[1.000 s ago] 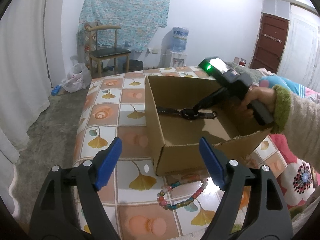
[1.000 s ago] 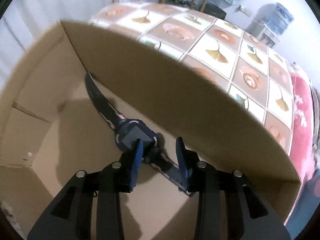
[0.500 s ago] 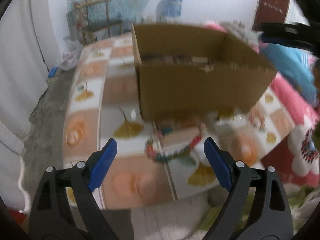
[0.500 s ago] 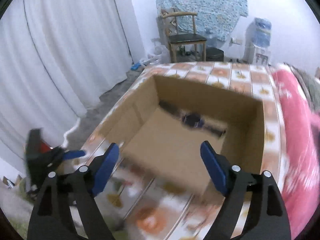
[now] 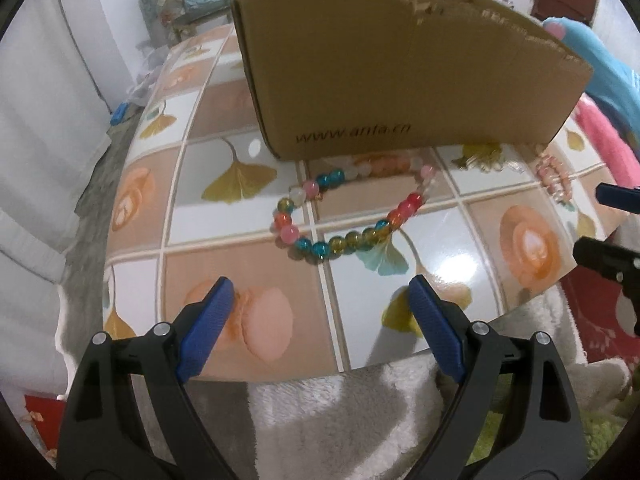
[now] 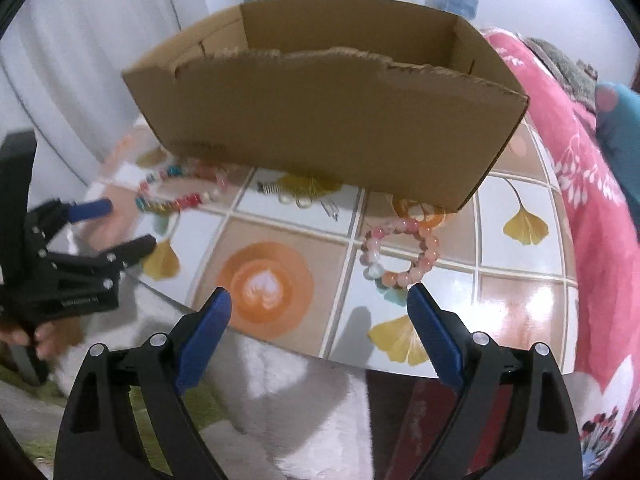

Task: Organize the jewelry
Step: 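Move both tools back toward the bead bracelets on the table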

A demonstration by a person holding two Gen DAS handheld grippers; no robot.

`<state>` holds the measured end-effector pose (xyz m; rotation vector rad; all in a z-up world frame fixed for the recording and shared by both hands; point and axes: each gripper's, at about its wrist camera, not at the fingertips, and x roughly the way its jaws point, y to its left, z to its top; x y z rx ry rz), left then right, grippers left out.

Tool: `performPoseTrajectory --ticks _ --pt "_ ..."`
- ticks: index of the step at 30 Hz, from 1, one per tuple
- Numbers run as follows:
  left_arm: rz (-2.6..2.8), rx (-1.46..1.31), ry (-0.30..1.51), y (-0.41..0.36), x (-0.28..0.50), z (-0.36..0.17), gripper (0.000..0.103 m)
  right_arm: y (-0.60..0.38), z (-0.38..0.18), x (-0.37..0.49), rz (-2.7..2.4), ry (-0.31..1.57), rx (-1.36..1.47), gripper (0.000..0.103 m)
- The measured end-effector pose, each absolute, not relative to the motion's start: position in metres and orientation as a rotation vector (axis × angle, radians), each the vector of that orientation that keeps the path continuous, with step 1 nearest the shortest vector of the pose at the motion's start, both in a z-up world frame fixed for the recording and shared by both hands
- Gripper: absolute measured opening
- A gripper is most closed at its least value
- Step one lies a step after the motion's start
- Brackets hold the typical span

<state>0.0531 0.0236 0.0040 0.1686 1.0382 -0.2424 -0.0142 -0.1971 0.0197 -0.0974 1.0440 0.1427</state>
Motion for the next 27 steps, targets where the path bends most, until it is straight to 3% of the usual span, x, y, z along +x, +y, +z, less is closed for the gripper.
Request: performPoseTrajectory --ticks 5,10,14,18,27 --pt "-0.23 0.154 1.034 0.022 0.052 0.001 0.095 -0.192 0.012 -0.017 0.127 1.026 -0.141 0.087" --pt "-0.234 0.135 1.048 0.022 0.054 0.0 0.095 -0.192 0.016 -0.025 0.136 0.991 -0.133 0.087" --pt "-0.228 0.142 1.057 0.02 0.057 -0.001 0.095 -0.196 0.027 -0.035 0.126 0.912 -0.158 0.096" --pt "-0.227 0.143 1.066 0.022 0.063 -0.002 0.096 -0.2 0.036 -0.046 0.071 0.818 -0.197 0.096" --pt "-0.239 0.144 1.058 0.026 0.068 -0.003 0.096 -0.218 0.047 -0.035 0.145 0.844 -0.075 0.096"
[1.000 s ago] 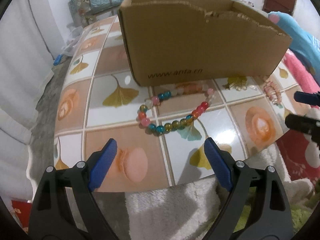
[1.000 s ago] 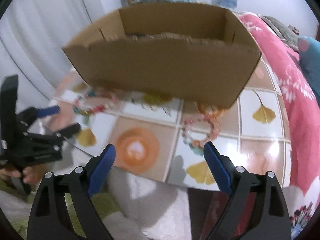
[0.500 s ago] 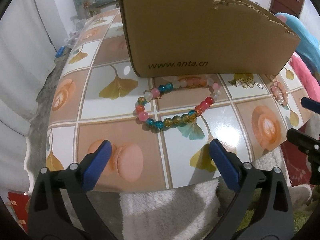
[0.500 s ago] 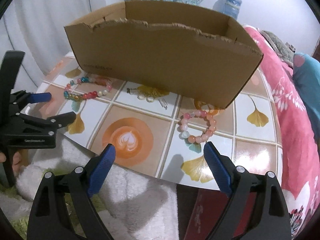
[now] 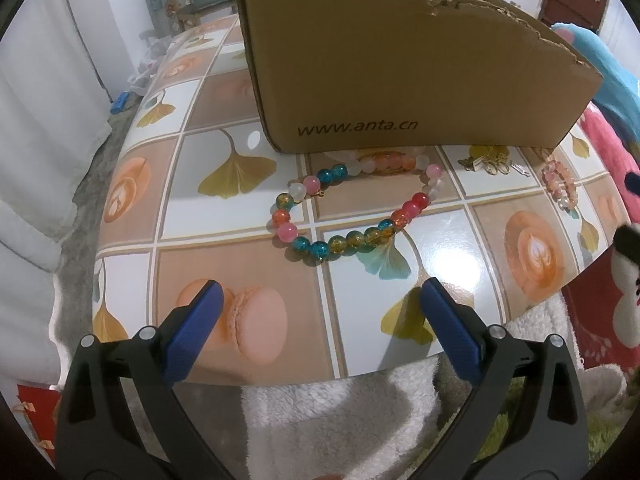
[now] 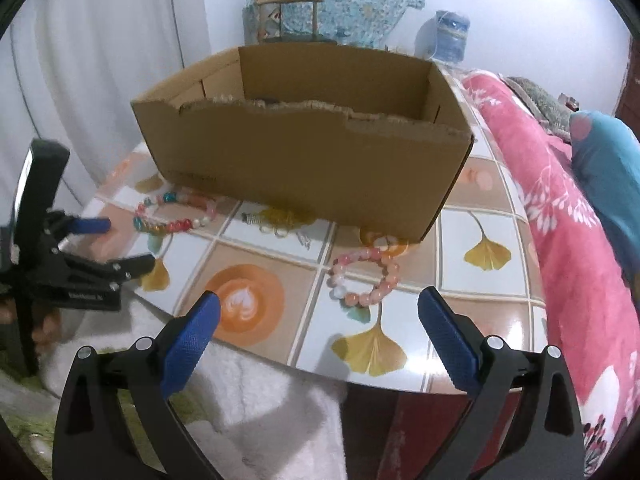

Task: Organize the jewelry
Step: 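Move both tools back toward the bead bracelets on the table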

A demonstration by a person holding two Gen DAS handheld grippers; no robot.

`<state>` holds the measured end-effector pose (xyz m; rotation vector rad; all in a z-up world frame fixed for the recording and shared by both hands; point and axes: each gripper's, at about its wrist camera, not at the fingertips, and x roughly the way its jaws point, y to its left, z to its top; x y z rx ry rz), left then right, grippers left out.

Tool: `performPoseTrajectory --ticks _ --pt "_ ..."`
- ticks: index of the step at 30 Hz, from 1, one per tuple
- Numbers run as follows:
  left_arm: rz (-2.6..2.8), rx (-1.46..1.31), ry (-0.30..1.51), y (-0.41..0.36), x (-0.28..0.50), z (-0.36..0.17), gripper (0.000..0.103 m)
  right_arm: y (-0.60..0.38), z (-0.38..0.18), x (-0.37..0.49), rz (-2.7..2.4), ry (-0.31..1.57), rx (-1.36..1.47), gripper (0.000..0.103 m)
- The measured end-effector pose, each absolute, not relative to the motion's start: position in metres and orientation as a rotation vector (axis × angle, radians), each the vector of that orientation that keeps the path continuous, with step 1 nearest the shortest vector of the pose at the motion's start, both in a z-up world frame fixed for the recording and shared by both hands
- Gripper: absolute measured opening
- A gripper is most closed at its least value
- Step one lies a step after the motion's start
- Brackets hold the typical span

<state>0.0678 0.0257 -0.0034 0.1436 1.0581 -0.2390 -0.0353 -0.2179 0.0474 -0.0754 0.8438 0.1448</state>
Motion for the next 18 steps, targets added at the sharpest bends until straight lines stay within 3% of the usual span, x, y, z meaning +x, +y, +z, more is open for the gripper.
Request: performPoseTrajectory --ticks 14,16,18 --pt "-0.279 0.134 0.932 0.038 0.072 0.022 0.095 -0.218 0.054 0.001 0.296 0.855 0.162 0.096" --pt "-0.282 0.115 0.922 0.041 0.076 0.026 0.089 -0.207 0.052 0.006 0.343 0.862 0.175 0.093" --pt "-0.283 0.098 0.925 0.044 0.082 0.028 0.076 -0.194 0.047 0.011 0.366 0.877 0.177 0.088"
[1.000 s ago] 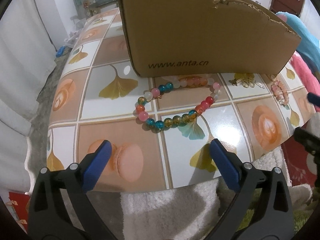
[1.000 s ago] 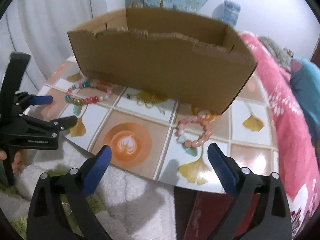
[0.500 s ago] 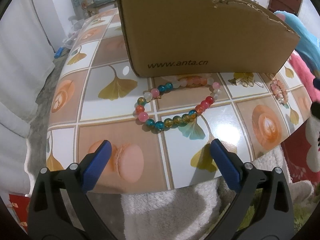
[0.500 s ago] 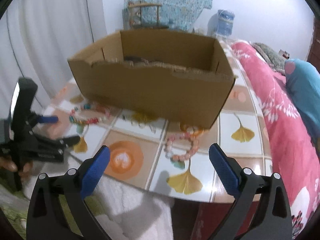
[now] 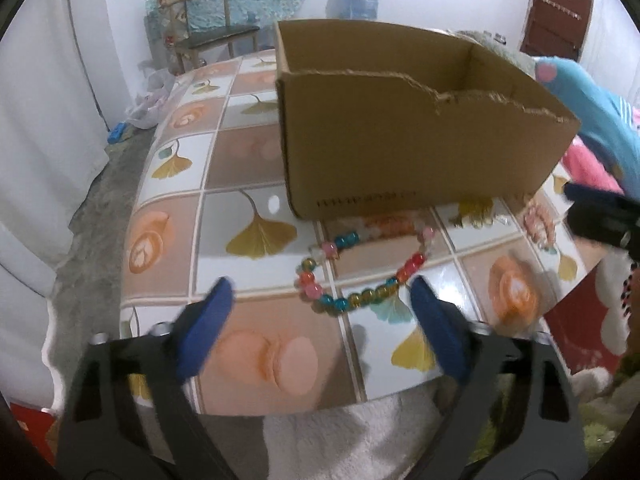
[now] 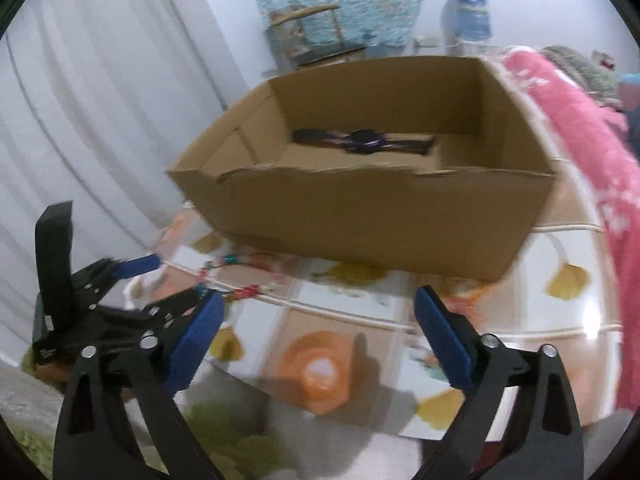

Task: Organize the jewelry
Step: 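Move both tools back toward the bead bracelets on the table, then close the left gripper on the multicoloured bead bracelet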

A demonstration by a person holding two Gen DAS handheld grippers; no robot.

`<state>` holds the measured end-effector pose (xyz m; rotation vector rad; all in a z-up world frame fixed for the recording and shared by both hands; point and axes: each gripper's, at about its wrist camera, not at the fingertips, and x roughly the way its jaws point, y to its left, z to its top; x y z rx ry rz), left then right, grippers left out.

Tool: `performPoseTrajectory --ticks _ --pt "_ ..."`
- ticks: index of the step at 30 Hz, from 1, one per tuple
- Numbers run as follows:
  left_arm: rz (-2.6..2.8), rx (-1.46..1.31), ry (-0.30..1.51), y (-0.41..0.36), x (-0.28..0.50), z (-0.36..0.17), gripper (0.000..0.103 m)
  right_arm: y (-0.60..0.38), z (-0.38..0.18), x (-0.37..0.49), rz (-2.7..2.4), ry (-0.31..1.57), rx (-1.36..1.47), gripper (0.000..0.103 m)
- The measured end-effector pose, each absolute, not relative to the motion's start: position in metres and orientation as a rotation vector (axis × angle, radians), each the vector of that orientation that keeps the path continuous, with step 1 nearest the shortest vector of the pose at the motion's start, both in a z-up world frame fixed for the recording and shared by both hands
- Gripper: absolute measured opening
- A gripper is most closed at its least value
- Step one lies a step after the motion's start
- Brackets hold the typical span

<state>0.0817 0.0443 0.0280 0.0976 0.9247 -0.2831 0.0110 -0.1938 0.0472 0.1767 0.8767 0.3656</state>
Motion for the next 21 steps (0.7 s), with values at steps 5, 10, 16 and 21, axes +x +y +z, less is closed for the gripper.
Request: performPoseTrajectory --ticks 5,10,16,21 --pt "-0.305 0.044 0.96 0.051 0.092 0.023 0.06 -0.163 0.027 0.033 0.377 0.967 0.175 0.063" --pt "-0.328 -0.008 1.015 0.058 0.1 0.015 0.049 -0.154 0.019 0.05 0.361 1.005 0.18 0.044" --pt "-0.335 -0.022 1.056 0.063 0.108 0.006 0.042 -0.145 0.014 0.062 0.358 1.038 0.169 0.029" --pt "-0.345 -0.01 1.062 0.065 0.111 0.004 0.037 -0.131 0.014 0.066 0.366 1.037 0.12 0.022"
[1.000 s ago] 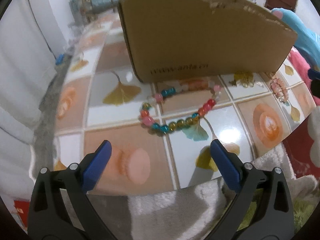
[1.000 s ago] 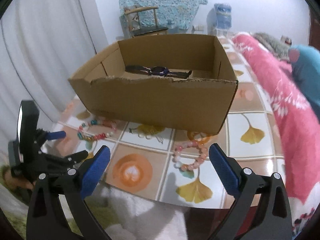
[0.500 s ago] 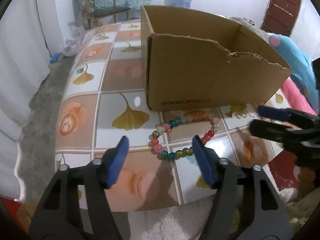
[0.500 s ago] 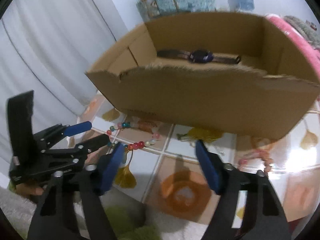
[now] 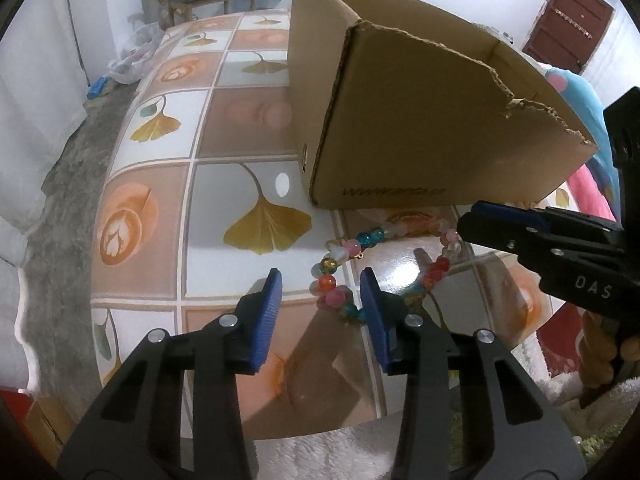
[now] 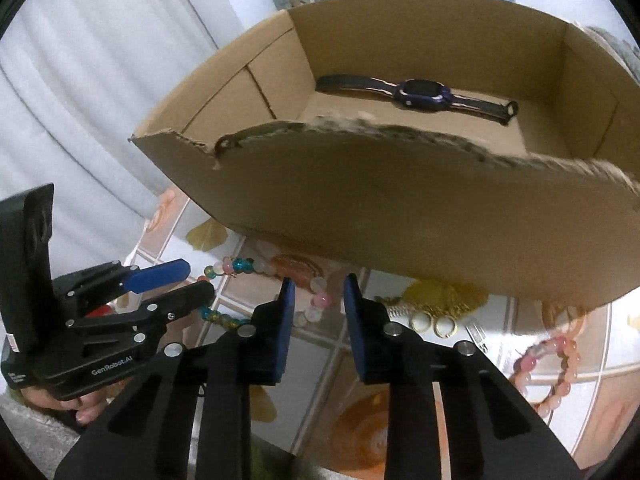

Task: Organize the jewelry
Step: 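Close the left gripper on the multicoloured bead bracelet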

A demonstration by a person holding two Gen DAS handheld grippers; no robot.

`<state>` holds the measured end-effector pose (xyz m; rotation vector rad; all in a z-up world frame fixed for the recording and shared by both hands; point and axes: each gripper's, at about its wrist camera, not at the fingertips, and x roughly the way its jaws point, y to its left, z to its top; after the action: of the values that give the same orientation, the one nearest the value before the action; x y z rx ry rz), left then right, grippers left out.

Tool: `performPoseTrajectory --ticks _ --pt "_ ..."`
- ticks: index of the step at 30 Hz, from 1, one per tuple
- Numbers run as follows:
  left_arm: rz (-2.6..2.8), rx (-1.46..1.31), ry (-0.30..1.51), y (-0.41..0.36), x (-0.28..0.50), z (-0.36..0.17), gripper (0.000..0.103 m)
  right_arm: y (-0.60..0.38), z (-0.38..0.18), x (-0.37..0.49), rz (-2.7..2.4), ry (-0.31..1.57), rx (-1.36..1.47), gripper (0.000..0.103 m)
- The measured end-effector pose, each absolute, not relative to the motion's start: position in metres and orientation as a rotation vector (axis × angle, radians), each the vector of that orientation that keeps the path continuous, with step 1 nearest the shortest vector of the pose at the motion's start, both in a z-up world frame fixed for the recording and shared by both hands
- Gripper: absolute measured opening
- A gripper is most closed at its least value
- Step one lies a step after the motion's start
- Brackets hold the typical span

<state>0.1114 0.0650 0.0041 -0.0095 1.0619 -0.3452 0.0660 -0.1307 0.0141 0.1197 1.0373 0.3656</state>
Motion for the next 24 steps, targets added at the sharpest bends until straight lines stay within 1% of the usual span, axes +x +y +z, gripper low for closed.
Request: performPoseTrajectory --ticks 7,13,17,18,21,24 --pt "-0.337 0.026 1.062 0.063 0.114 0.003 0.031 -0.118 0.009 0.07 0.351 1.065 0.056 0.015" --pt "-0.342 0.05 1.064 0.058 0.114 0.004 0.025 -0.114 0.003 0.071 0.331 1.084 0.022 0.012" --pt "-0.344 0.082 1.062 0.053 0.112 0.004 0.018 -0.112 0.002 0.071 0.329 1.081 0.011 0.01" --pt "-0.347 0.087 1.06 0.052 0.112 0.004 0.013 -0.108 0.0 0.076 0.327 1.08 0.01 0.01" --pt "-0.347 0.099 1.054 0.048 0.11 0.004 0.009 -0.11 0.002 0.074 0.327 1.069 0.016 0.01" --pt "-0.348 0.1 1.039 0.048 0.107 0.007 0.009 -0.111 0.007 0.072 0.327 1.052 0.016 0.01"
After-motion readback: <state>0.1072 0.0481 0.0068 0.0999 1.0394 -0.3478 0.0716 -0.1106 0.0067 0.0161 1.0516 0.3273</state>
